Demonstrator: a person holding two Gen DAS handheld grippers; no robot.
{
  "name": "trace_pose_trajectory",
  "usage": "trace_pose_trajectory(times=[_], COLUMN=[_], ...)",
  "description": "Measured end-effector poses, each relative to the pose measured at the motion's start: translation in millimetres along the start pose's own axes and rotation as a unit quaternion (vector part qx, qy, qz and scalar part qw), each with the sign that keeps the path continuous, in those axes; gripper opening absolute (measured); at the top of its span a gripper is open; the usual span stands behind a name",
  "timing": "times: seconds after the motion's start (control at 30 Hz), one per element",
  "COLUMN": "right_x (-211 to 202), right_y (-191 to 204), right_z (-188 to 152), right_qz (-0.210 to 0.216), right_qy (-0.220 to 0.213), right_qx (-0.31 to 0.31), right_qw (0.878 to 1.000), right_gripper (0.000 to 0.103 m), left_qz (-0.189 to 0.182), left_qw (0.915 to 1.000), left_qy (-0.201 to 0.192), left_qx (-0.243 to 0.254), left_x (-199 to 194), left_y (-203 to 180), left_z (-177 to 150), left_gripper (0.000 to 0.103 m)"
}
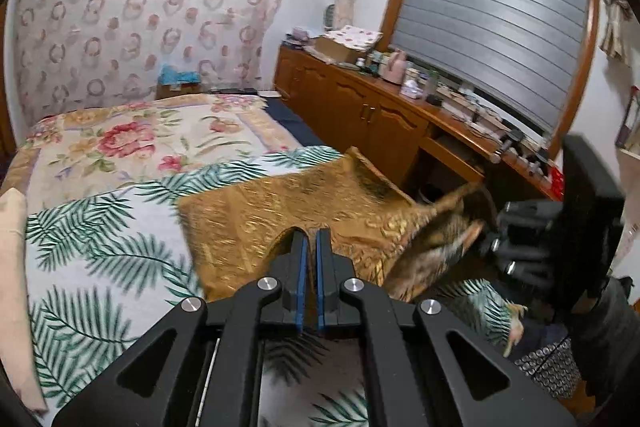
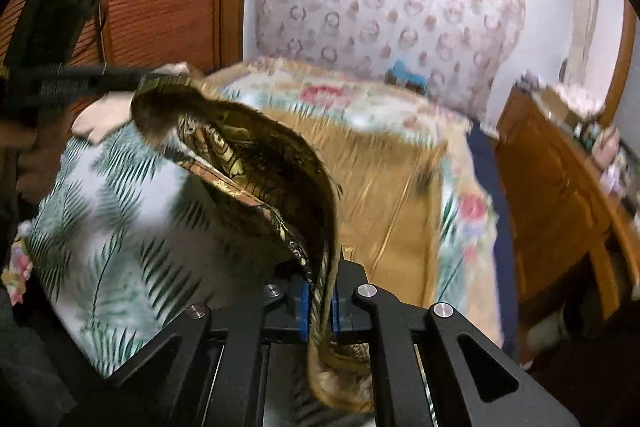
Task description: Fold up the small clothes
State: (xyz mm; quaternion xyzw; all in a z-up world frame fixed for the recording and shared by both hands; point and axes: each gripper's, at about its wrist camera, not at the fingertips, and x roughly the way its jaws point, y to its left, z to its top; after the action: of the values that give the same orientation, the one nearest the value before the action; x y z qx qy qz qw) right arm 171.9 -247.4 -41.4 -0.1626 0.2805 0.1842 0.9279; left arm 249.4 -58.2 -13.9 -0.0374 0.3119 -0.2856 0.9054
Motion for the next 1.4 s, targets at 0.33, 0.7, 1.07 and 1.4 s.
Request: trace_pose_trajectory(times=[0.33, 0.7, 1.07, 1.4], right_x=[73, 117, 135, 72], right_y=[-13, -39, -76, -107], right_z=[68, 75, 99, 70], right_qz=[0.007, 0.040, 0.009, -0.010], right_qy=[0.005, 0.028, -0.002, -0.019], right_qx=[-0.056, -0.081, -0.005, 0.070], right_qw=[0.998, 0.995, 1.000, 0.997], right_gripper=[0.007, 0.007, 0.030, 0.043], left_qz=[0.010, 0.022, 0.065, 0.085], left_qw=[0.9992, 0.9980, 0.9942, 0.9910], left_qy=[0.023, 0.016, 0.068, 0.094], left_qx=[-0.032, -0.057, -0.053, -0.044], left_x=[22, 30, 77, 101], left_y=[49, 78, 83, 86], left_z=[15, 18, 11, 7], left_gripper=[0.014, 0.079, 0.079, 0.079])
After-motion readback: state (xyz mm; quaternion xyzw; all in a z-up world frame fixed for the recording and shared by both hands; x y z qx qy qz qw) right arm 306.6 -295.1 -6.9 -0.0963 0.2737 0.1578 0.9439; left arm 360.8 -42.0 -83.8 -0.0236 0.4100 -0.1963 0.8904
